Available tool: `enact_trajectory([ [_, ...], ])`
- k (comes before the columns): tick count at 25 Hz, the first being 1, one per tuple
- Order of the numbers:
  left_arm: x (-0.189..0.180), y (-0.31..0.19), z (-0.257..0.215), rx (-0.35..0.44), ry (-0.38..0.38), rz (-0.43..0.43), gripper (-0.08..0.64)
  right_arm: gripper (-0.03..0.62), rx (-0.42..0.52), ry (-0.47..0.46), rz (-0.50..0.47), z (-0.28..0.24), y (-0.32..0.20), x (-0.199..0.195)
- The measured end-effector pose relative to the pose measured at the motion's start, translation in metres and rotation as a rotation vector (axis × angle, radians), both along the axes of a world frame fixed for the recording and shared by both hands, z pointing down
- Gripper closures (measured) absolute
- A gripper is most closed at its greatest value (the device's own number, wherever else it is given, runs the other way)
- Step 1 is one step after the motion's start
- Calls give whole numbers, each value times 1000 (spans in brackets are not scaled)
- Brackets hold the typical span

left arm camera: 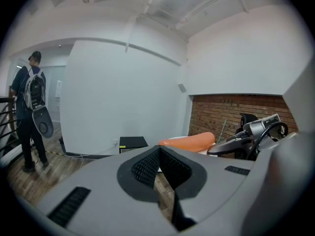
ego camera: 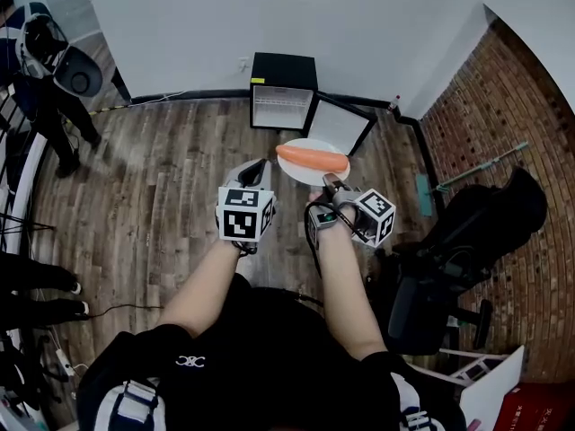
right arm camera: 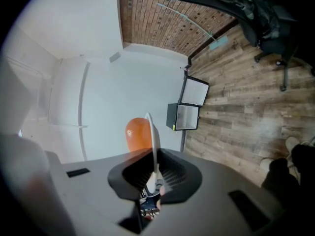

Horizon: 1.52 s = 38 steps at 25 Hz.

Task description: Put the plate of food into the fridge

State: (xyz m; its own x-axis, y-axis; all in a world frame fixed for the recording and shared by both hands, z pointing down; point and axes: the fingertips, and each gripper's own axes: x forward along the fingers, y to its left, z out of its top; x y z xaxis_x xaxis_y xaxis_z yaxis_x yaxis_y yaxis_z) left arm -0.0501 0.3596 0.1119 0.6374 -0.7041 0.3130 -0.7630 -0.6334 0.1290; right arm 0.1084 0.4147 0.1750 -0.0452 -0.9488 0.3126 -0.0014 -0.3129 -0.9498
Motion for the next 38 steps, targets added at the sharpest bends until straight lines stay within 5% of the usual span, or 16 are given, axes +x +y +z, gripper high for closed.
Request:
enact_trajectory([
  [10, 26, -63, 16, -3, 7, 0, 563, 557, -12, -34, 13, 14, -57, 25],
  [28, 63, -311, 27, -39, 81, 28, 563, 557, -35, -5, 53, 16, -290, 73],
  [38, 54, -365, 60, -107, 69, 29, 563, 557, -85, -19, 55, 41, -340, 69],
])
